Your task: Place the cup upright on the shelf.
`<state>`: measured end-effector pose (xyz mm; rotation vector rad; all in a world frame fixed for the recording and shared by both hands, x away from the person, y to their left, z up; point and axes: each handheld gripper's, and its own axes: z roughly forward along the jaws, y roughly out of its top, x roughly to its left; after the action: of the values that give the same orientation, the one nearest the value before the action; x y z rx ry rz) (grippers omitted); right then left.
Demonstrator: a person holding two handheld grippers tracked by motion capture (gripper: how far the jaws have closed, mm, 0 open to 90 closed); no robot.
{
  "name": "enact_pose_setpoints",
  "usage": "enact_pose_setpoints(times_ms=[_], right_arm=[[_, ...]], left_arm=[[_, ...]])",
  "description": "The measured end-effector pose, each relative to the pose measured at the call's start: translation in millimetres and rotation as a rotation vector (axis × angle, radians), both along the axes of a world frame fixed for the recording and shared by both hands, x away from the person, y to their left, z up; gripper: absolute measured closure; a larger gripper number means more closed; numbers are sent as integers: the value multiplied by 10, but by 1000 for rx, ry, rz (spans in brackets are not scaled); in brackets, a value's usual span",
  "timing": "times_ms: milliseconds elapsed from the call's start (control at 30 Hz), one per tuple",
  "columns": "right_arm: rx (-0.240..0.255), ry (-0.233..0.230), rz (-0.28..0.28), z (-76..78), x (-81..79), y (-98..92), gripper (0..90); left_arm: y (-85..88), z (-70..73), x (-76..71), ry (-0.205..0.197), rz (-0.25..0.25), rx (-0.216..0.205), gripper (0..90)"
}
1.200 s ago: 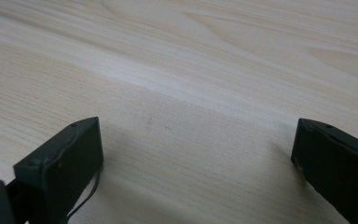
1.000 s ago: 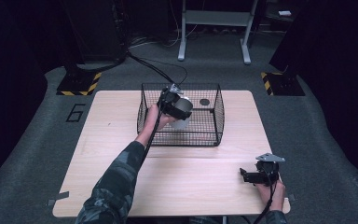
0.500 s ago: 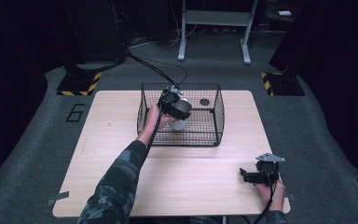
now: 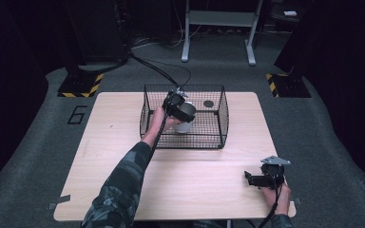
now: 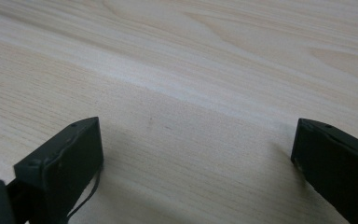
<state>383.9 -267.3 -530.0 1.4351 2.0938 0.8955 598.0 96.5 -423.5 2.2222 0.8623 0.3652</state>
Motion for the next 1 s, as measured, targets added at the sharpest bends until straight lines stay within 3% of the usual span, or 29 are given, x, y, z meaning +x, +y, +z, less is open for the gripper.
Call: enact_pose_setpoints(times_ms=[567, 1000], right_arm=[[2, 2, -1, 0, -1, 2, 17], [-1, -1, 1, 0, 0, 0, 17]], left_arm=[[-55, -87, 47, 31, 1, 36, 66], [-36, -93, 50, 63, -5, 38, 64]])
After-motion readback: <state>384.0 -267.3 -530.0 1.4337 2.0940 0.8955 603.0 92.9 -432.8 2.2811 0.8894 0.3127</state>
